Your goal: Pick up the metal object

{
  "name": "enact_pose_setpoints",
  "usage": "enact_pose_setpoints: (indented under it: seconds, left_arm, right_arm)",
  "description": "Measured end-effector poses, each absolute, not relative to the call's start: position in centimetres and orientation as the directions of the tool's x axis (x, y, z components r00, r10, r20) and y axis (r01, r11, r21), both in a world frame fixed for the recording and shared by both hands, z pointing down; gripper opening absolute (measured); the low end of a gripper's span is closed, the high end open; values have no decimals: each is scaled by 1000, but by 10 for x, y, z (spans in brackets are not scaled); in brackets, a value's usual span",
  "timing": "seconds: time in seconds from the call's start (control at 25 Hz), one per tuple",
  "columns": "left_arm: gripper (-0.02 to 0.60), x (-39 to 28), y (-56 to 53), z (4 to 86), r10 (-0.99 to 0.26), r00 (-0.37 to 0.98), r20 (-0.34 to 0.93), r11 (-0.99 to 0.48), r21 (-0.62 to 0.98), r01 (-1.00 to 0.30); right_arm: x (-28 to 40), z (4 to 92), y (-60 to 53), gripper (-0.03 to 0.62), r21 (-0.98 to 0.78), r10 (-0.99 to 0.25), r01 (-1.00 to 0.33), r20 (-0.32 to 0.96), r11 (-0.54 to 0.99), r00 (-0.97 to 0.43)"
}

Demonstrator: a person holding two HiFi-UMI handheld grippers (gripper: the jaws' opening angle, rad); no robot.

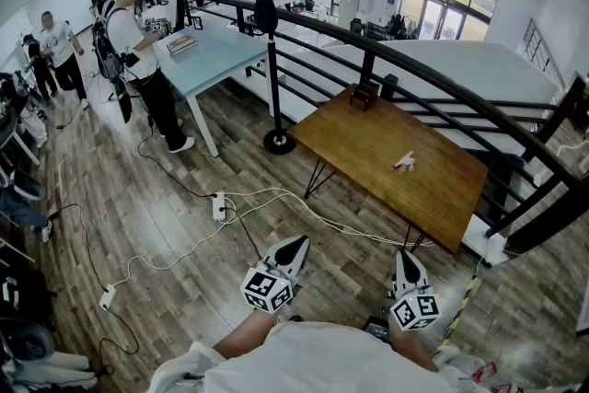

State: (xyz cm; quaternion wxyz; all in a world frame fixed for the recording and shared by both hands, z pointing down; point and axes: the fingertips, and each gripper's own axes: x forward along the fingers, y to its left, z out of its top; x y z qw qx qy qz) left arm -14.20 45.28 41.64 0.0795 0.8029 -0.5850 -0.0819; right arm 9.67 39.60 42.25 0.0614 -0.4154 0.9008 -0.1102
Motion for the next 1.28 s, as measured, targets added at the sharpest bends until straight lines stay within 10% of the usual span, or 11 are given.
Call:
enact_pose_setpoints:
  seconds: [1.28]
  left_arm:
    - [9,-176,294,458,-876,482,32,-454,288,-843]
  right_arm:
    - [72,456,242,25,-355,-817,-753,-54,553,-575]
